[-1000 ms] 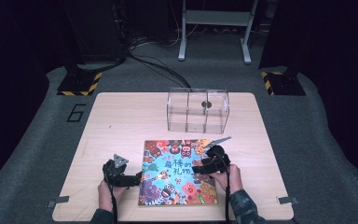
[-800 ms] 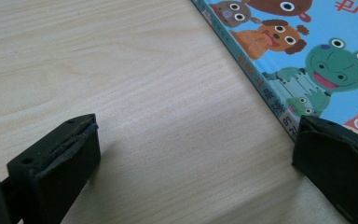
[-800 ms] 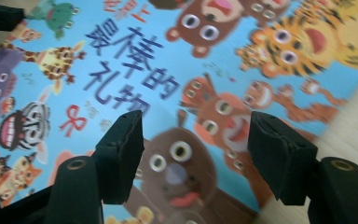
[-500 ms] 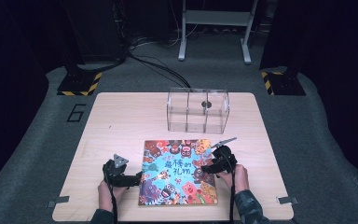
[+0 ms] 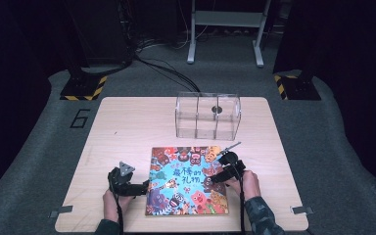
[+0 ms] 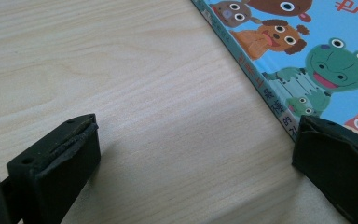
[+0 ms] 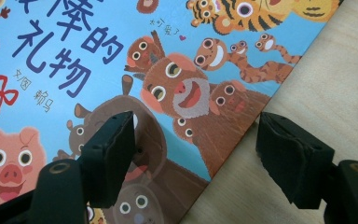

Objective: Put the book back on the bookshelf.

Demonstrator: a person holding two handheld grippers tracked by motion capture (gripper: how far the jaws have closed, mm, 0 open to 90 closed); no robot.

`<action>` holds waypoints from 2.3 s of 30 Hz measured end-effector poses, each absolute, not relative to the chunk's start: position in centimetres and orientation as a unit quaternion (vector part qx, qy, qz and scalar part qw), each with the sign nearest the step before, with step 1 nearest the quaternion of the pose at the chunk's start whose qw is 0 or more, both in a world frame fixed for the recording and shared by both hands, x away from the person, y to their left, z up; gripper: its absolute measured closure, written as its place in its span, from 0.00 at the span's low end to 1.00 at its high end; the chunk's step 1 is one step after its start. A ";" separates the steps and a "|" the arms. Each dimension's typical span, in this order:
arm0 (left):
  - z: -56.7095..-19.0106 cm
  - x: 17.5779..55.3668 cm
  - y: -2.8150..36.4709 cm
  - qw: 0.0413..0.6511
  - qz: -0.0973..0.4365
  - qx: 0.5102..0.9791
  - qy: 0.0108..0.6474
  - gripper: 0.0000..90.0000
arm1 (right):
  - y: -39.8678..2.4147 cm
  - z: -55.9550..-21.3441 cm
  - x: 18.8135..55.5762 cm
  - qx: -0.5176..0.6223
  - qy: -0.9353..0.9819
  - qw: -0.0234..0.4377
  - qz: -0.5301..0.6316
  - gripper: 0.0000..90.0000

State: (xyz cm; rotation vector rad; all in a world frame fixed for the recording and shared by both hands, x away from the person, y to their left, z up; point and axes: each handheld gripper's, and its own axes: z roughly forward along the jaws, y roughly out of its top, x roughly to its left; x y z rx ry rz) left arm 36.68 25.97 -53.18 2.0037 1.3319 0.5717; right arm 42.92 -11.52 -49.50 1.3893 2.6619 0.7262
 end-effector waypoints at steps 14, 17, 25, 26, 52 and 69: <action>-53.2 36.7 26.0 0.329 0.219 0.765 0.509 0.01 | -12.1 -49.5 43.0 0.455 0.852 -0.007 0.258 0.30; -53.2 36.7 26.0 0.329 0.220 0.764 0.509 0.01 | -12.1 -49.6 42.9 0.455 0.850 -0.005 0.265 0.30; -53.2 36.7 26.0 0.329 0.220 0.764 0.509 0.01 | -12.8 -49.5 42.7 0.458 0.840 -0.010 0.290 0.31; -53.2 36.7 25.9 0.329 0.220 0.764 0.509 0.01 | -12.9 -49.4 42.6 0.457 0.840 -0.010 0.293 0.31; -52.7 36.6 26.2 0.391 0.186 0.738 0.518 0.00 | -13.5 -47.7 42.3 0.455 0.823 -0.012 0.341 0.33; -53.1 36.9 25.6 0.387 0.171 0.749 0.510 0.00 | -13.1 -46.1 43.4 0.450 0.804 -0.028 0.388 0.34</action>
